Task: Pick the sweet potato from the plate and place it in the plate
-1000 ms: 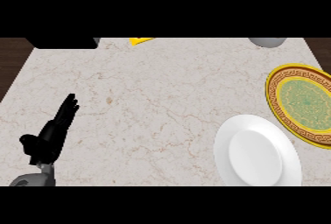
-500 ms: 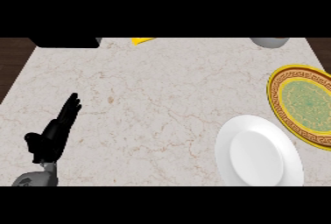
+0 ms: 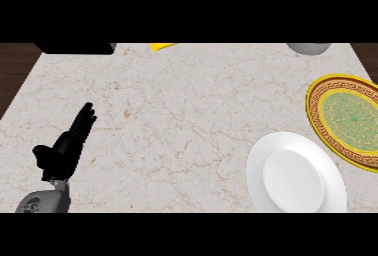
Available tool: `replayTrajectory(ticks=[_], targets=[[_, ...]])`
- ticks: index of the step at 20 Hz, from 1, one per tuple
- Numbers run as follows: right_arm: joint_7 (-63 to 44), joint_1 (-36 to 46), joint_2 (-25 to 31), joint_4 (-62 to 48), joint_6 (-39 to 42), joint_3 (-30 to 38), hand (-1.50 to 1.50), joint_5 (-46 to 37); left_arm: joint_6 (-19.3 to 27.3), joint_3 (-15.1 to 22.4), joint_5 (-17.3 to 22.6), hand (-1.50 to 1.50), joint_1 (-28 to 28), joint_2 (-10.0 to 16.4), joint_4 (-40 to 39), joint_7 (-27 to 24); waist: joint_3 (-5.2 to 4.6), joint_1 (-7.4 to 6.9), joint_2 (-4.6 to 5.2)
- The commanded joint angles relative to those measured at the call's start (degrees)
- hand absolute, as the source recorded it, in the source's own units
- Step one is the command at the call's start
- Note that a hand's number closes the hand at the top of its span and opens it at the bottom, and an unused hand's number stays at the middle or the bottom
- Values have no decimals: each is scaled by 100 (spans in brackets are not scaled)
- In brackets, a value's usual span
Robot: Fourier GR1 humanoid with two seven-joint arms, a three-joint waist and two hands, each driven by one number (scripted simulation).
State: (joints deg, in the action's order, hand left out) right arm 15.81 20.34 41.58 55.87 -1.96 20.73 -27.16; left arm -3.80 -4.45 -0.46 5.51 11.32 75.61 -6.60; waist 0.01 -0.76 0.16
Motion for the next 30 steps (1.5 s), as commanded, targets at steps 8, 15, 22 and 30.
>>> replayTrajectory(ticks=[8, 15, 22, 30], targets=[[-372, 1279, -295, -2128, -500, 303, -150, 71, -358, -159, 100, 0, -267, 190, -107, -369, 5, -45, 17], [3, 1413, -832, -2277, -1033, 910, -150, 801, 21, -10, -91, 0, -324, -103, 195, -64, 8, -8, 4], [424, 1077, -185, -2392, 301, 2109, -150, 2241, -213, -199, 61, 0, -318, 95, 22, -190, 8, 114, -12], [1863, -49, 852, -3625, 1889, 2760, -150, 2764, 78, -24, -184, 0, -209, -155, 54, -147, 25, 63, 36]])
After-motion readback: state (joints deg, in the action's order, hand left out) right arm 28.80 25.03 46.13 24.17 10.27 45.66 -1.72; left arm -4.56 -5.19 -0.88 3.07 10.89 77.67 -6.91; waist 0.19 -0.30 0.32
